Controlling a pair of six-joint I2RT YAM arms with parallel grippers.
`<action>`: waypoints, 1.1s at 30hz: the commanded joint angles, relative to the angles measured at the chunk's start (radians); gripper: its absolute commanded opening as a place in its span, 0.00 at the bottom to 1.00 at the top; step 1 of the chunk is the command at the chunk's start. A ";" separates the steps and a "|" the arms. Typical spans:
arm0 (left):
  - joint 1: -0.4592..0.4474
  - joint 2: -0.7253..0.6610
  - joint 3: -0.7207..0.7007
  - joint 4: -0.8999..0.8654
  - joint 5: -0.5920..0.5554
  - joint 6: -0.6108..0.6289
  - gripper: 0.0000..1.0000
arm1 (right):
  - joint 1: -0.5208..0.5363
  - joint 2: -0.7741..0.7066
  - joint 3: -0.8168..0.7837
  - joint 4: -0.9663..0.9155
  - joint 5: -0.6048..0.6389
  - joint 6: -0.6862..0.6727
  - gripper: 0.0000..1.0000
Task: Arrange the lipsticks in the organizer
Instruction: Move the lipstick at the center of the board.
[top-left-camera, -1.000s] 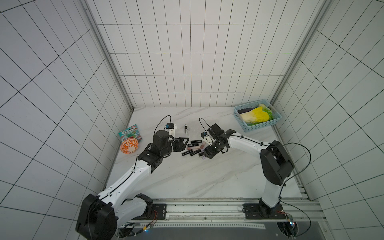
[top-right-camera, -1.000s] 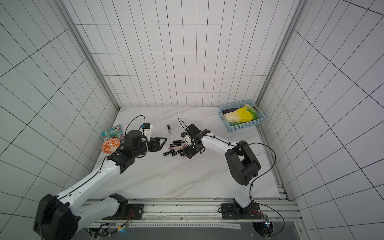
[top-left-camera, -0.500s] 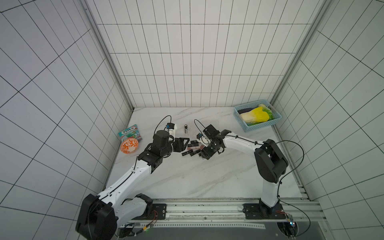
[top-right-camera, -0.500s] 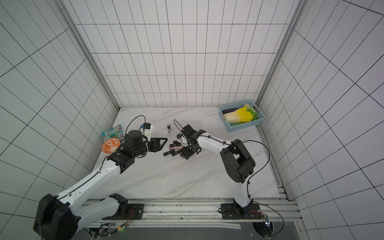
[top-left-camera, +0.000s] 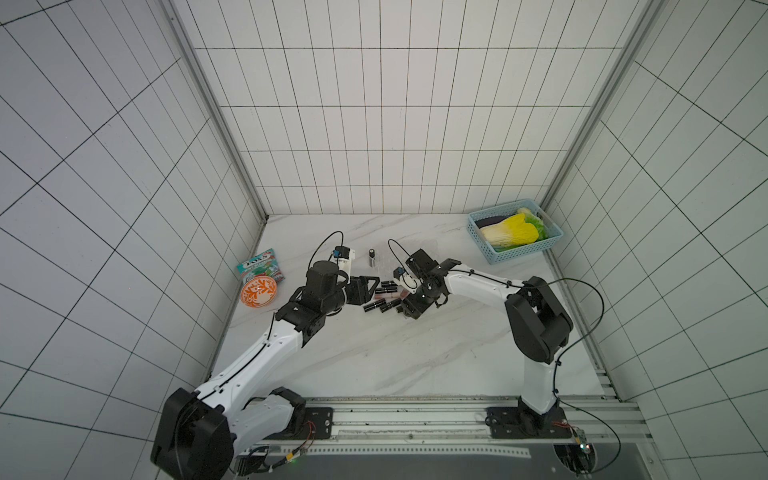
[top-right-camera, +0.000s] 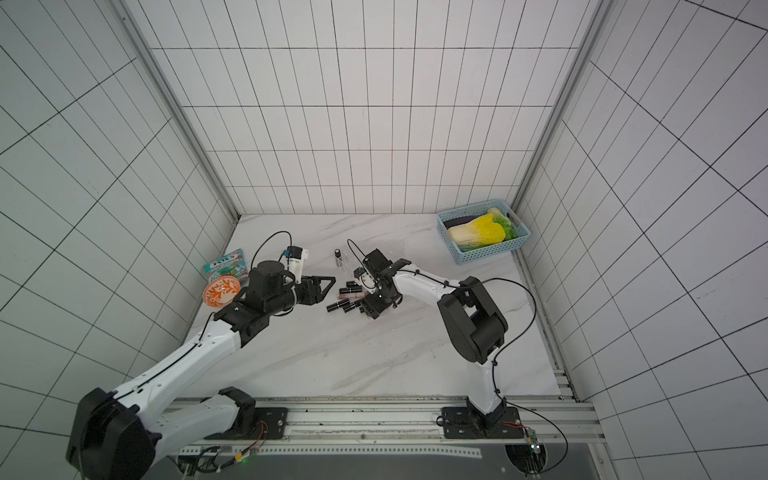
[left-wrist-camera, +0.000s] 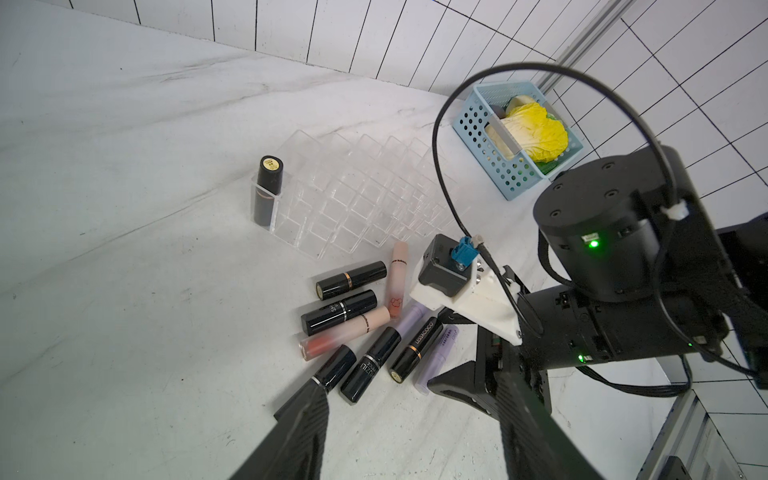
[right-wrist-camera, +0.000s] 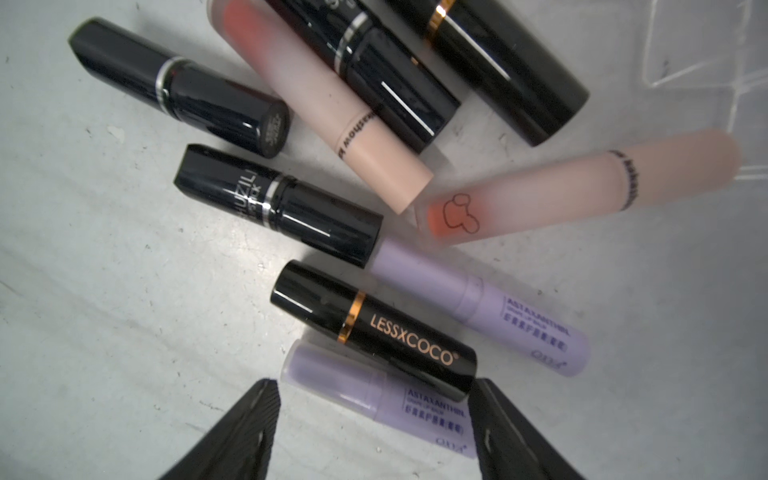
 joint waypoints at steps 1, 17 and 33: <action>-0.004 -0.014 -0.001 -0.005 0.008 0.015 0.63 | -0.002 -0.024 -0.039 -0.043 -0.014 0.012 0.75; -0.011 -0.011 0.005 -0.014 0.005 0.017 0.63 | -0.005 -0.032 -0.052 -0.054 0.016 0.033 0.74; -0.023 -0.006 0.015 -0.023 0.004 0.013 0.63 | 0.024 -0.049 -0.105 -0.096 0.053 0.072 0.59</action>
